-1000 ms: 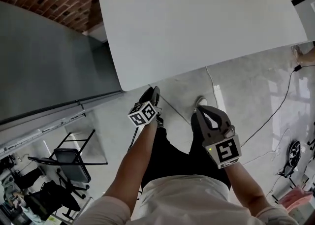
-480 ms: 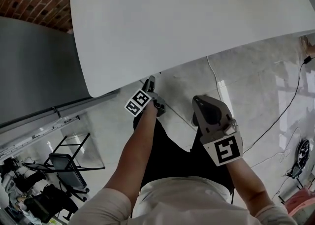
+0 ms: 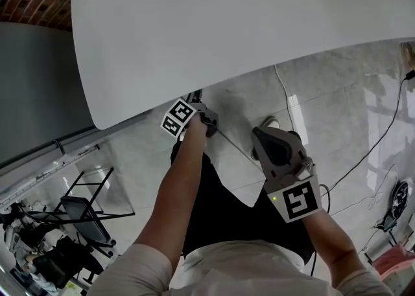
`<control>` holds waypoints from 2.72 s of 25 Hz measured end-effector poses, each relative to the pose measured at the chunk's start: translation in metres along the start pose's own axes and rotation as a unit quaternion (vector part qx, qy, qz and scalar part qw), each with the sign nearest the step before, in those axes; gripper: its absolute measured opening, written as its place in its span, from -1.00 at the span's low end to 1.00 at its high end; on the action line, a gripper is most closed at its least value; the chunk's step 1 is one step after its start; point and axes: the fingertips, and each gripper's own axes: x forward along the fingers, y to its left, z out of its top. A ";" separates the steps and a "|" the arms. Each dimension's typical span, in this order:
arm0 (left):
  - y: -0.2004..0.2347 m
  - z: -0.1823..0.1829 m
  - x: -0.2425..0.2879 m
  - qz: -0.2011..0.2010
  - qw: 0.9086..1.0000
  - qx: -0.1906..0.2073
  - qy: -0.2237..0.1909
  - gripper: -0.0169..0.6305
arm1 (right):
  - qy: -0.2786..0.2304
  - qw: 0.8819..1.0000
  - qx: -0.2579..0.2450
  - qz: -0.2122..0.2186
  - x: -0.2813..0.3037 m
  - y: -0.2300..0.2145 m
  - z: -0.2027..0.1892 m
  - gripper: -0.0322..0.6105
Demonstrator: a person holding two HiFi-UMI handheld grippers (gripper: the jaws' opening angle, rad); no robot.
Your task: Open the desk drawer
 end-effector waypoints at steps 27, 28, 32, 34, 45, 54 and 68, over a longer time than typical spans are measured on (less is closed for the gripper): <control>0.019 -0.003 0.013 -0.050 0.997 -0.060 0.004 -0.78 | 0.019 0.998 -0.033 0.040 0.020 0.008 0.002 -0.85; 0.019 -0.004 0.012 -0.049 0.997 -0.055 0.006 -0.78 | 0.019 0.999 -0.029 0.039 0.020 0.007 0.001 -0.85; 0.020 -0.004 0.011 -0.049 0.998 -0.050 0.006 -0.79 | 0.022 0.999 -0.024 0.039 0.018 0.003 -0.002 -0.85; 0.020 -0.006 0.006 -0.045 0.998 -0.036 0.012 -0.81 | 0.022 0.999 -0.022 0.039 0.016 0.002 -0.003 -0.85; -0.032 -0.032 -0.006 -0.018 0.702 0.694 0.158 -0.93 | 0.019 0.998 -0.026 0.050 0.017 0.003 -0.005 -0.85; -0.005 -0.038 0.006 0.009 0.445 0.857 0.259 -0.74 | 0.005 1.000 0.000 0.019 0.012 -0.002 -0.005 -0.85; -0.003 -0.037 0.029 0.097 0.434 0.876 0.189 -0.86 | 0.011 1.000 0.013 0.018 0.011 -0.007 -0.015 -0.85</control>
